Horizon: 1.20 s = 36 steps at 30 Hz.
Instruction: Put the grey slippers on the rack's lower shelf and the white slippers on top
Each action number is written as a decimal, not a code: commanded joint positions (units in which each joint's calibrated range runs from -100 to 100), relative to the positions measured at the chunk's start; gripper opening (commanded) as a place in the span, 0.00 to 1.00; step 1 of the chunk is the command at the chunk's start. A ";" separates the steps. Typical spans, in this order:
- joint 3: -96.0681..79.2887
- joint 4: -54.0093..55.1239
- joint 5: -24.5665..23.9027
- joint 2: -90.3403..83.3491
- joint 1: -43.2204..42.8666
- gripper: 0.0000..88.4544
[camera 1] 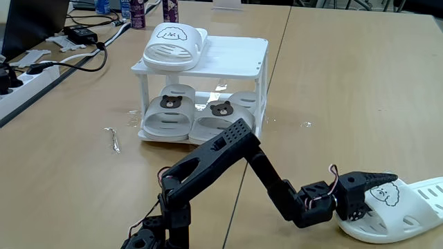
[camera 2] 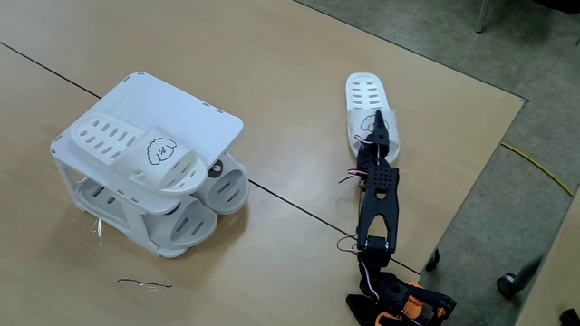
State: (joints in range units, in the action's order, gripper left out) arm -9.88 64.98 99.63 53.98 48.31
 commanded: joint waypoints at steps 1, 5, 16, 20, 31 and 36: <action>5.42 -1.91 0.37 -1.27 -0.21 0.32; 6.86 -5.44 0.37 -1.27 0.21 0.05; 12.91 -32.71 0.37 -25.83 1.19 0.01; 24.90 -50.31 0.37 -34.50 0.95 0.01; 31.22 -80.60 0.37 -63.02 0.62 0.01; 28.33 -84.74 0.37 -73.88 -4.40 0.01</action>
State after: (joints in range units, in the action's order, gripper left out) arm 15.18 -19.40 99.63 -6.72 47.72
